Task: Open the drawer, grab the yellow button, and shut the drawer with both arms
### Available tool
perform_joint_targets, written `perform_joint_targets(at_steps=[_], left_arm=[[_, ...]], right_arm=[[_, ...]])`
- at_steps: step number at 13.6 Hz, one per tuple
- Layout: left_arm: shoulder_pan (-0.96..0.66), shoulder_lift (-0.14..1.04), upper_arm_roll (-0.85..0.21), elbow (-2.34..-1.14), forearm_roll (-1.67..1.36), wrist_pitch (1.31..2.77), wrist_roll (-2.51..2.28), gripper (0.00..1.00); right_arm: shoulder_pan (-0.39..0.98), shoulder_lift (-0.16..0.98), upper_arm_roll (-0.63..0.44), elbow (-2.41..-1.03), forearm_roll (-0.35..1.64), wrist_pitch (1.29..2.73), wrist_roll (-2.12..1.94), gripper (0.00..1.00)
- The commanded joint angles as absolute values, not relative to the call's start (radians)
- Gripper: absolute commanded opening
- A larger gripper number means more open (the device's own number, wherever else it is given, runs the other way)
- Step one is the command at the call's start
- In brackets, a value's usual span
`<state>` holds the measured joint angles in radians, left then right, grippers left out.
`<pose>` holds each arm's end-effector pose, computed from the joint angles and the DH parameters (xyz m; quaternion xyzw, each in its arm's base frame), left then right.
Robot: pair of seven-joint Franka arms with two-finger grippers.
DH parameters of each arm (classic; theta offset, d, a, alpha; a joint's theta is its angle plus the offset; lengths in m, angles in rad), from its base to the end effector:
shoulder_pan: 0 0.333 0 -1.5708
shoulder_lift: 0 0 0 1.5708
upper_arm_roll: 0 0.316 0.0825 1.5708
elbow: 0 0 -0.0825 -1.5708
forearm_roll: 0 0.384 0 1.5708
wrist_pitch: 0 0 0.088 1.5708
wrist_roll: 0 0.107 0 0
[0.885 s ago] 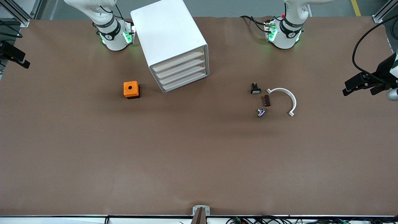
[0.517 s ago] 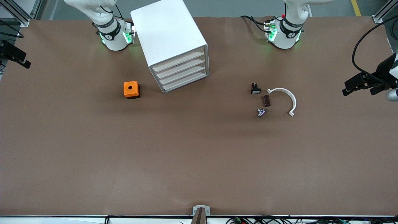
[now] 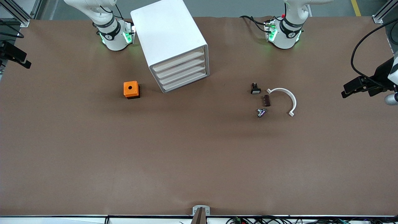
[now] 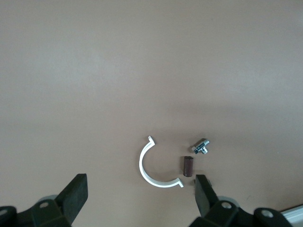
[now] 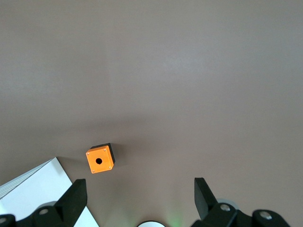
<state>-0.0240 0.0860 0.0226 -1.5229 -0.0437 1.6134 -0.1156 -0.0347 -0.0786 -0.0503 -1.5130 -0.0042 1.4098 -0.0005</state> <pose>0.5847 -0.0059 0.6021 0.9981 0.0579 0.0010 0.0210 0.5100 -0.0453 0.6793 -0.9990 0.0424 0.0123 0.0004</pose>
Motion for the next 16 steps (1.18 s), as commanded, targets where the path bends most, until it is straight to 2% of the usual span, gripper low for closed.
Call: perform_joint_targets(at_steps=[1, 5, 16], left_arm=[[-0.031, 0.106, 0.015, -1.52, -0.034, 1.591, -0.283, 1.0], [-0.067, 0.139, -0.008, -1.566, -0.029, 1.595, -0.339, 1.0], [-0.084, 0.291, -0.07, -1.566, -0.077, 1.554, -0.399, 1.0]], right_arm=[[-0.028, -0.103, -0.052, -1.537, -0.02, 1.416, -0.008, 1.0], [-0.029, -0.103, -0.052, -1.537, -0.02, 1.413, -0.008, 1.0], [-0.026, -0.104, -0.052, -1.546, -0.011, 1.411, 0.002, 1.0]])
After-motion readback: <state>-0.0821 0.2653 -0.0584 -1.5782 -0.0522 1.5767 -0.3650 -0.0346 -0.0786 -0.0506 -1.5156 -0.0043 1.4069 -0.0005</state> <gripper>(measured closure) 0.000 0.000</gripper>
